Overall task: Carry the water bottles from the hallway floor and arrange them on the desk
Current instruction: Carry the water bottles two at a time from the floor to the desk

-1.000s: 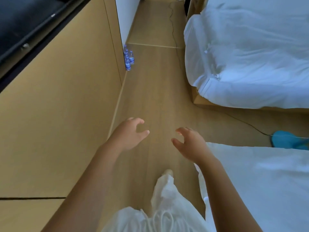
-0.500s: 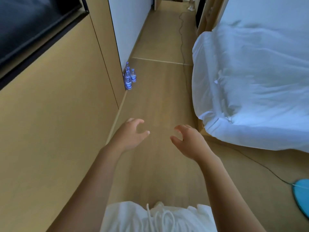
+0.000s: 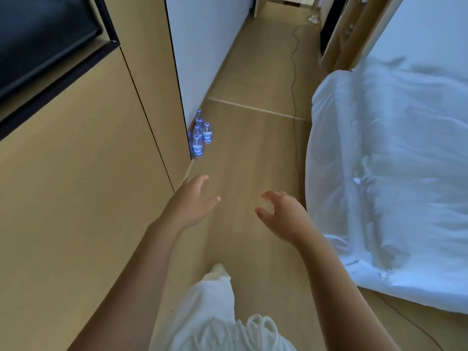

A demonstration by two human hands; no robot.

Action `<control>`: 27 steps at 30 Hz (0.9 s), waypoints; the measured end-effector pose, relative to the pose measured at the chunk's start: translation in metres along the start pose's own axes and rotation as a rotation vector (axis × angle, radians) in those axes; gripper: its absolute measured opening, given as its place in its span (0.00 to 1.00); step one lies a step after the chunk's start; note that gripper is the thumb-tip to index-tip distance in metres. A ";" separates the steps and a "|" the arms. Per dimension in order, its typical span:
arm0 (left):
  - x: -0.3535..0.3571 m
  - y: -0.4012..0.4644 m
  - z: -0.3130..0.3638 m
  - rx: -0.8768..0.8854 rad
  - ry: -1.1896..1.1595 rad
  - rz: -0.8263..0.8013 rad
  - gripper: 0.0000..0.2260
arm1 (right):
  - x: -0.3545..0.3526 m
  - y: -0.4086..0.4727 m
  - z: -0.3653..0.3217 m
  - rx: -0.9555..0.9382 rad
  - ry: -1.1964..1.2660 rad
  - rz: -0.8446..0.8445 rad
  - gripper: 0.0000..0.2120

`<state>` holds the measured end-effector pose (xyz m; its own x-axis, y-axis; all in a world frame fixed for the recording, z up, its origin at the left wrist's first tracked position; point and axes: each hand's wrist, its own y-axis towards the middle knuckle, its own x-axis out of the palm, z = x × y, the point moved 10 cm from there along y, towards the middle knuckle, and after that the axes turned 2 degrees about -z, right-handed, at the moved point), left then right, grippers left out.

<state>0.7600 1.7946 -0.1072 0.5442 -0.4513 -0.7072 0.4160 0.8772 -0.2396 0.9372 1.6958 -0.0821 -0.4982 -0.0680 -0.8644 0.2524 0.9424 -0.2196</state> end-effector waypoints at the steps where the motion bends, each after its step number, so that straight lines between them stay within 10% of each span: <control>1: -0.006 0.027 0.003 -0.005 -0.009 -0.008 0.28 | -0.006 0.025 -0.001 0.003 -0.009 -0.014 0.21; 17: -0.045 0.343 0.022 -0.176 -0.062 -0.019 0.29 | -0.072 0.349 0.021 -0.068 -0.018 -0.152 0.21; 22: -0.031 0.441 0.034 -0.286 -0.096 0.022 0.13 | -0.090 0.461 0.047 -0.161 -0.066 -0.233 0.21; 27: -0.009 0.522 0.049 -0.404 -0.198 0.023 0.30 | -0.103 0.567 0.078 -0.150 -0.026 -0.340 0.21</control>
<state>1.0083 2.2489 -0.1933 0.6950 -0.4192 -0.5841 0.1055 0.8631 -0.4938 1.1967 2.2117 -0.1531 -0.5112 -0.3922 -0.7648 -0.0499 0.9019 -0.4292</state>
